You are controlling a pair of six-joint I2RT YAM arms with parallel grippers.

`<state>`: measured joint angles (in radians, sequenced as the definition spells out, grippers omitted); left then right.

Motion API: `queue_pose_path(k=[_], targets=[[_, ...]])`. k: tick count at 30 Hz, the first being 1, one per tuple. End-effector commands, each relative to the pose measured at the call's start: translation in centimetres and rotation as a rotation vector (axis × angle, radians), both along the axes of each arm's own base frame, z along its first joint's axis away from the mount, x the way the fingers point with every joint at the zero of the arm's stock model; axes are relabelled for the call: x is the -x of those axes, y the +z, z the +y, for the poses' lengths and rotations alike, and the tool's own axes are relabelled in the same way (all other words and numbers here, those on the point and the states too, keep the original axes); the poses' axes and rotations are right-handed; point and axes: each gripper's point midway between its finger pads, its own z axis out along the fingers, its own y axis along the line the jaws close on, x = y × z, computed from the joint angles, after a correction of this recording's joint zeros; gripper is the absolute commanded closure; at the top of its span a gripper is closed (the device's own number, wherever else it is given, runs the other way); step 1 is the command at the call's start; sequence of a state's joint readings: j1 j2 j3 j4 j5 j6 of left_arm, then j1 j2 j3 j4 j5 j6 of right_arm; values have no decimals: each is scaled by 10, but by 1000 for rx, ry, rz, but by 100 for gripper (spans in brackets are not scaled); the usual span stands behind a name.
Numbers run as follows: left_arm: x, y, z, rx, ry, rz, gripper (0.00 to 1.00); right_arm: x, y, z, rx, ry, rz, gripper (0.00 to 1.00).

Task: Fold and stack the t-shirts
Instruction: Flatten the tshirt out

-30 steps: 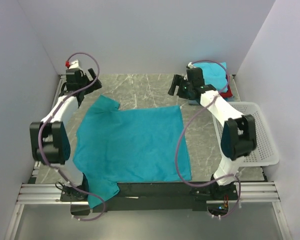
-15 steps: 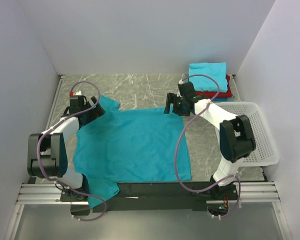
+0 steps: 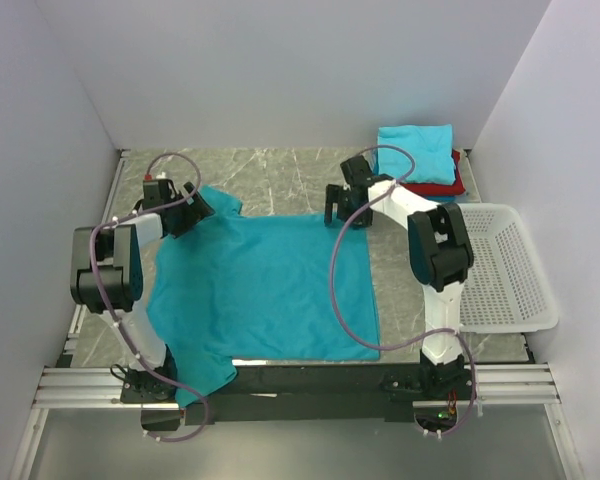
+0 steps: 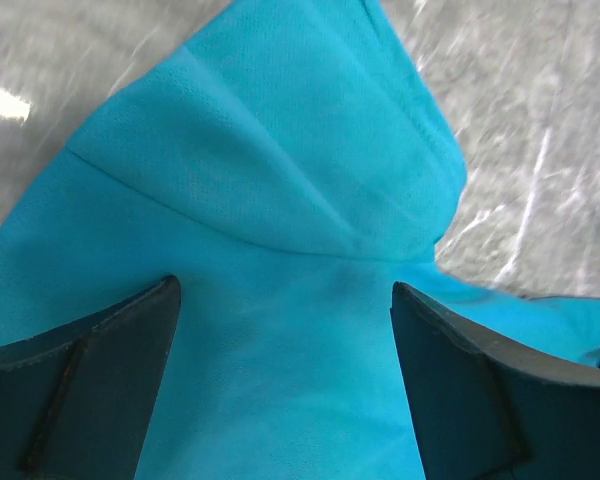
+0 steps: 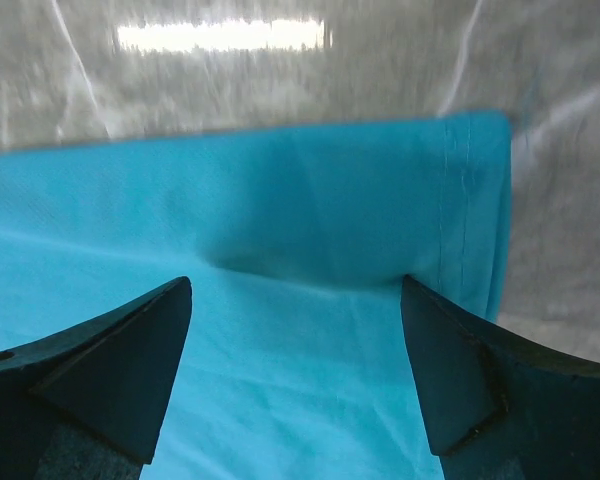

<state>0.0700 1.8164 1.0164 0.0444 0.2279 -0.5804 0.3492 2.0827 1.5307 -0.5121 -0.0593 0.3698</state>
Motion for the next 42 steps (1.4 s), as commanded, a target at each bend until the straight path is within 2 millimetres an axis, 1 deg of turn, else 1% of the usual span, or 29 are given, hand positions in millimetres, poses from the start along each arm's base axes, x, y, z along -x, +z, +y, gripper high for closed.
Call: queue_pose_path(k=[1, 2, 4, 5, 7, 8, 9, 10, 11, 12, 13, 14, 15, 16, 17, 19, 24, 29, 31, 32, 34, 35, 36, 37, 38, 39, 40, 41, 42], targets=[[-6, -9, -7, 54, -29, 22, 8, -21, 3, -13, 40, -15, 1, 9], [-8, -9, -7, 56, -34, 22, 8, -20, -7, -17, 55, -16, 34, 9], [-13, -12, -6, 52, -37, 35, 8, -29, -5, -19, 52, -15, 32, 9], [-15, -14, -6, 51, -40, 39, 8, -29, -13, -21, 53, -11, 55, 9], [-23, -15, -7, 55, -47, 39, 8, -43, -6, -18, 46, 11, 34, 9], [-27, -15, -7, 60, -49, 38, 8, -43, -16, -21, 58, 13, 65, 9], [-33, -14, -9, 69, -63, 30, 9, -47, -17, -22, 66, 17, 69, 9], [-38, -14, -9, 72, -65, 26, 9, -64, -3, -18, 62, 32, 25, 9], [-37, -17, -10, 75, -67, 48, 9, -63, -16, -22, 82, 35, 65, 9], [-44, -18, -10, 76, -68, 44, 9, -69, -14, -23, 88, 37, 57, 9], [-48, -18, -9, 79, -66, 45, 9, -85, -1, -20, 82, 46, 12, 9], [-50, -19, -10, 82, -69, 51, 9, -87, -11, -20, 87, 49, 32, 9], [-59, -21, -9, 79, -77, 49, 9, -94, -11, -24, 75, 40, 28, 9], [-63, -22, -9, 80, -81, 57, 9, -109, 3, -21, 53, 36, -16, 9], [-67, -23, -8, 79, -84, 59, 9, -113, -3, -21, 39, 39, -14, 9], [-79, -24, -5, 83, -77, 60, 9, -124, 3, -21, -4, 43, -47, 8], [-108, -18, 2, 84, -75, 16, 6, -156, 28, -16, -60, 52, -197, 3], [-120, -16, 4, 78, -99, 3, 3, -182, 55, -13, -106, 50, -325, 2], [-121, -11, 6, 78, -98, -8, 2, -184, 65, -10, -116, 62, -350, 1], [-123, -7, 6, 78, -95, -19, 1, -185, 77, -9, -130, 69, -374, 1], [-128, 18, 9, 73, -94, -71, 1, -186, 92, -8, -138, 79, -403, 0], [-131, 32, 10, 69, -93, -96, 0, -186, 111, -8, -142, 81, -434, 0], [-133, 53, 11, 62, -92, -131, 1, -184, 118, -7, -144, 85, -443, 0], [-133, 66, 9, 63, -101, -150, 1, -180, 140, -6, -152, 97, -476, 0], [-132, 79, 9, 64, -102, -169, 1, -177, 150, -5, -161, 102, -490, 0], [-127, 104, 8, 66, -106, -204, 1, -170, 148, -2, -167, 109, -473, 0], [-123, 115, 5, 69, -112, -220, 1, -164, 154, 1, -170, 114, -473, 0], [-113, 115, 5, 73, -102, -208, 1, -155, 175, 2, -173, 118, -504, 0], [-104, 142, 4, 76, -93, -252, 1, -143, 161, 5, -156, 116, -462, 0]])
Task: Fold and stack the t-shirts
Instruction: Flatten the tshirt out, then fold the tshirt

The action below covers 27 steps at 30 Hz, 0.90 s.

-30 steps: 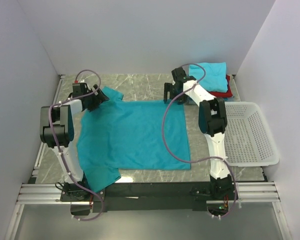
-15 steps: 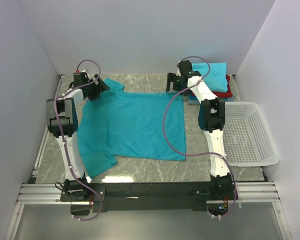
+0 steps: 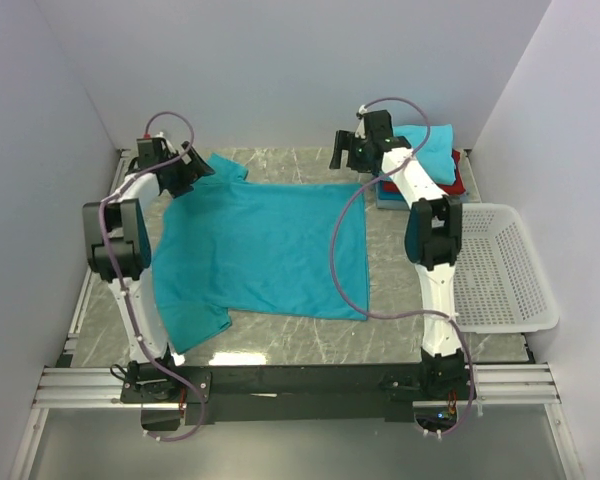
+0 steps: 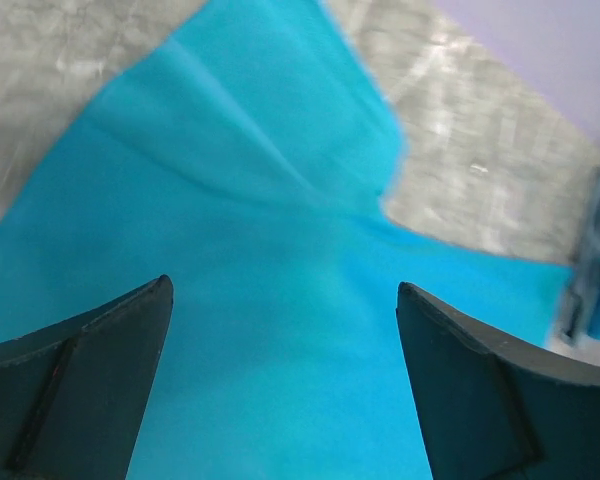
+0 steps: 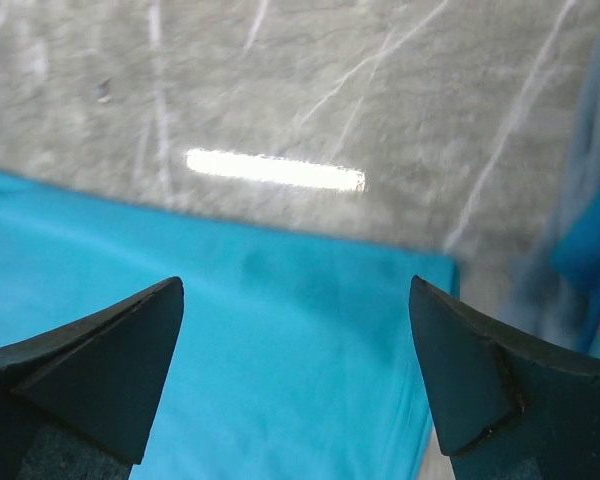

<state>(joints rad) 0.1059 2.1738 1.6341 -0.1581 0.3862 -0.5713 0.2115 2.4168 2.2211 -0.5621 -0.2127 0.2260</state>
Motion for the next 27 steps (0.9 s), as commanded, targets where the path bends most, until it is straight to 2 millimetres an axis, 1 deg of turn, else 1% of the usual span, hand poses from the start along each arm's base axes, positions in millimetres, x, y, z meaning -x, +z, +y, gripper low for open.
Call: queue_pose_path(k=[1, 2, 3, 4, 5, 6, 7, 8, 9, 10, 11, 12, 13, 14, 15, 16, 17, 18, 19, 20, 21, 22, 23, 24, 25, 27], targets=[[21, 109, 0, -9, 9, -184, 0, 23, 89, 16, -24, 34, -155, 0], [35, 99, 2, -16, 30, -146, 1, 35, 106, 17, -19, 29, -176, 0], [48, 115, 2, -20, 39, -159, 1, 51, 83, 16, 4, 21, -118, 0], [58, 116, 2, -22, 45, -151, 1, 65, 95, 20, 12, 8, -132, 0], [75, 99, 2, -20, 56, -107, 0, 76, 91, 23, 23, 5, -119, 0], [89, 113, -1, -19, 54, -136, 0, 95, 67, 23, 43, 5, -57, 0], [96, 113, -2, -17, 60, -154, 1, 106, 63, 25, 42, -2, -37, 0], [116, 88, -5, 3, 75, -98, 1, 121, 67, 32, 57, 0, -40, 0], [127, 97, -6, 2, 84, -126, 0, 139, 45, 30, 83, -3, 11, 0], [134, 93, -8, 5, 85, -135, 1, 150, 47, 31, 87, -15, 8, 0], [150, 70, -10, 13, 92, -88, 1, 159, 43, 35, 100, -19, 5, 0], [157, 72, -11, 11, 94, -104, 1, 173, 24, 34, 114, -12, 45, 0], [163, 65, -9, 8, 103, -93, 1, 180, 18, 35, 106, -12, 59, 0], [172, 51, -9, 9, 115, -63, 1, 183, 12, 36, 95, -10, 70, 0], [178, 44, -9, 3, 116, -53, 1, 189, -4, 33, 103, -21, 109, 0], [177, 45, -8, -1, 119, -58, 0, 191, -11, 33, 109, -22, 125, 0], [179, 37, -8, -1, 120, -51, 1, 193, -17, 31, 126, -25, 140, 0], [181, 33, -11, 7, 109, -42, 1, 189, -19, 28, 144, -33, 139, 0], [178, 34, -11, 10, 108, -61, 1, 188, -33, 27, 166, -29, 163, 0], [178, 30, -11, 18, 109, -53, 1, 185, -37, 26, 173, -27, 172, 0], [174, 27, -11, 19, 108, -59, 0, 177, -37, 25, 178, -32, 170, 0], [172, 26, -13, 24, 103, -60, 1, 178, -53, 21, 200, -36, 217, 0], [168, 19, -13, 24, 97, -54, 1, 171, -52, 23, 197, -37, 214, 0], [167, 16, -14, 29, 87, -50, 1, 167, -56, 18, 202, -58, 222, 0], [165, 8, -16, 42, 77, -33, 0, 164, -63, 16, 206, -64, 242, 0], [161, 2, -19, 55, 68, -24, 1, 160, -67, 16, 198, -65, 248, 0]])
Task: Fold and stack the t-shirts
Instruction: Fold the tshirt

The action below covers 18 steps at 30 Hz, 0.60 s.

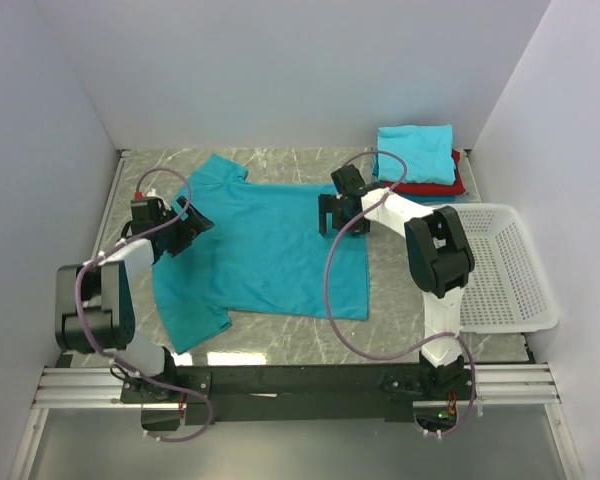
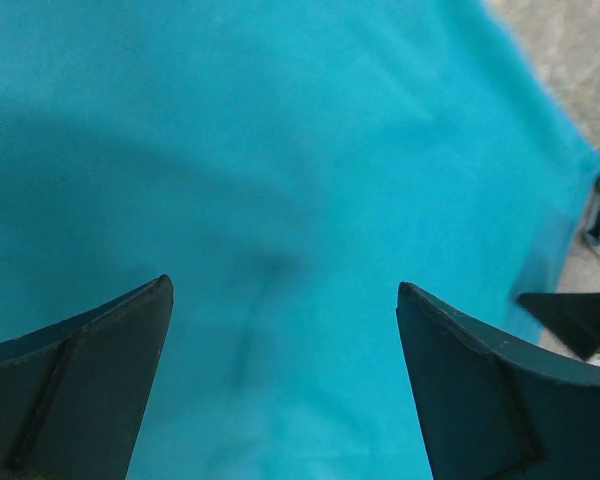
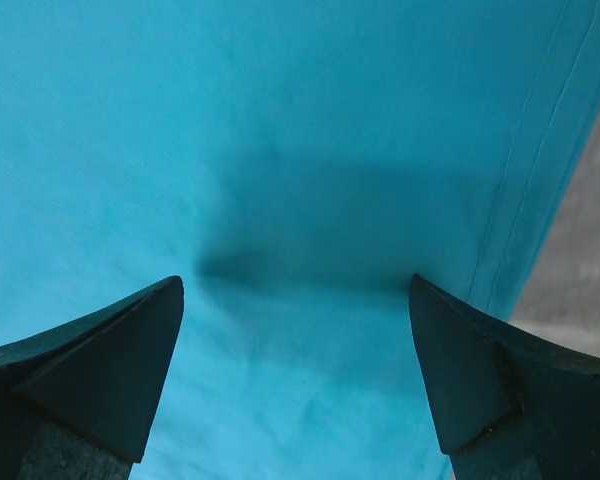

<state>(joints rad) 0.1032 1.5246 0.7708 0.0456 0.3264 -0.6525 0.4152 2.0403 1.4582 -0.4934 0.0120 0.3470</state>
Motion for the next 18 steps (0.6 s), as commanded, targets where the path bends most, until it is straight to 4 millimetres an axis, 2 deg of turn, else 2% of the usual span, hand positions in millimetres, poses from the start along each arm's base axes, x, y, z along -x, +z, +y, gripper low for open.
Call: queue_pose_path(k=[1, 2, 10, 11, 13, 14, 15, 16, 17, 18], targets=[[-22, 6, -5, 32, -23, -59, 1, -20, 2, -8, -3, -38, -16, 0], [-24, -3, -6, 39, -27, -36, 1, -25, 4, -7, -8, -37, -22, 0], [-43, -20, -4, 48, -20, -3, 2, -46, -9, -14, 12, -35, 9, 0], [-43, -26, -4, 50, -21, 15, 2, -54, -4, -16, 4, -43, -4, 0], [-47, -27, -7, 59, -36, 16, 2, -57, -13, -19, 16, -48, 23, 0], [-48, -30, -8, 69, -44, 19, 1, -67, -7, -21, 11, -58, 5, 0], [-48, -30, -10, 78, -48, 21, 1, -70, -13, -24, 14, -61, 14, 0], [-50, -29, -11, 89, -55, 17, 1, -72, -13, -21, -2, -53, 23, 0], [-50, -29, -12, 91, -59, 18, 1, -82, -6, -22, -9, -52, 1, 0], [-51, -27, -12, 92, -59, 13, 1, -84, -10, -21, -8, -49, 8, 0]])
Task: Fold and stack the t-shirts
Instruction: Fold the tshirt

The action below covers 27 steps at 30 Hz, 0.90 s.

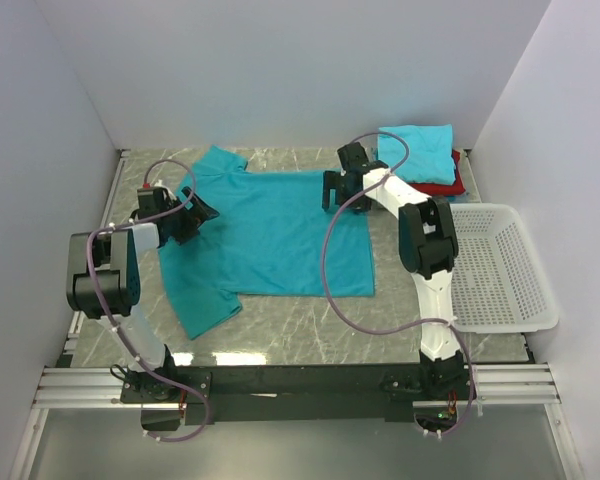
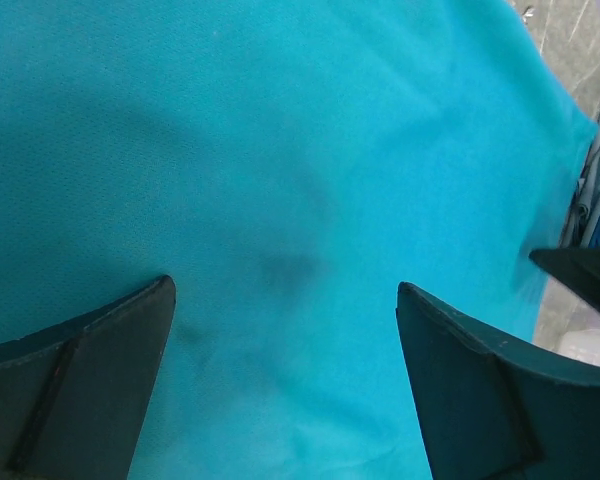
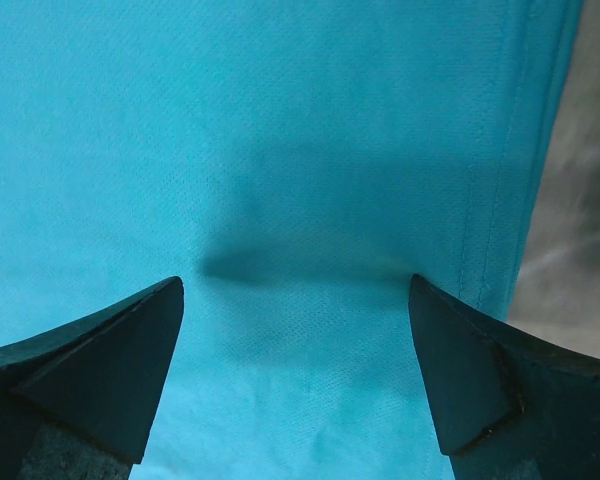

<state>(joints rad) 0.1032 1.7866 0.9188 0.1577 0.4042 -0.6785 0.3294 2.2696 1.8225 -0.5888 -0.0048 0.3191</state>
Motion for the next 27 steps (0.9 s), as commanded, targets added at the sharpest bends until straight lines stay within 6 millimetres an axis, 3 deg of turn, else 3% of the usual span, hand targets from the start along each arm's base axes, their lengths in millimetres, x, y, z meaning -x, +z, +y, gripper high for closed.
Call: queue_pose_path(k=[1, 4, 8, 9, 10, 11, 12, 13, 14, 15, 16, 17, 18, 19, 20, 21, 22, 23, 24, 25, 26, 27], targets=[[-3, 0, -3, 18, -3, 7, 1, -7, -12, -10, 8, 6, 47, 0], [-7, 19, 6, -19, 37, -28, 1, -23, 3, -17, 48, -15, 9, 0], [-8, 78, 8, -49, 33, -123, 1, -36, 54, -10, 22, -5, -90, 0], [-5, 93, 5, -43, 24, -149, 1, -37, 82, -11, 18, -16, -146, 0], [3, 129, 0, -40, 7, -230, 1, -35, 92, -15, 49, -34, -180, 0], [9, 148, -5, -46, -1, -280, 1, -32, 105, -16, 69, -32, -210, 0], [16, 160, -5, -61, 18, -310, 0, -27, 140, -18, 66, -43, -281, 0], [33, 187, -5, -81, 34, -352, 1, -17, 143, -18, 93, -54, -303, 0], [41, 196, -3, -102, 56, -366, 1, -10, 153, -17, 86, -62, -326, 0], [51, 202, -3, -104, 64, -365, 1, 3, 189, -18, 55, -72, -399, 0], [70, 215, -5, -83, 78, -376, 1, 17, 179, -18, 60, -81, -401, 0], [80, 218, -7, -64, 85, -375, 1, 27, 186, -18, 26, -109, -420, 0], [92, 208, -12, -35, 74, -352, 1, 44, 219, -20, -27, -127, -496, 0], [108, 216, -18, 6, 67, -378, 0, 59, 200, -25, -38, -143, -483, 0], [119, 208, -21, 29, 64, -350, 1, 78, 226, -28, -115, -177, -542, 0], [131, 189, -24, 50, 59, -301, 1, 88, 227, -32, -143, -196, -557, 0], [144, 189, -25, 65, 72, -302, 0, 102, 206, -38, -150, -213, -543, 0], [158, 169, -24, 64, 87, -222, 1, 111, 206, -42, -179, -241, -554, 0], [170, 147, -19, 38, 114, -156, 1, 122, 224, -49, -218, -260, -621, 0], [181, 139, -16, 21, 128, -128, 1, 133, 203, -54, -210, -268, -592, 0], [190, 125, -13, 4, 149, -81, 1, 143, 210, -58, -244, -289, -621, 0], [210, 93, -11, -9, 164, 32, 1, 145, 209, -62, -252, -301, -637, 0]])
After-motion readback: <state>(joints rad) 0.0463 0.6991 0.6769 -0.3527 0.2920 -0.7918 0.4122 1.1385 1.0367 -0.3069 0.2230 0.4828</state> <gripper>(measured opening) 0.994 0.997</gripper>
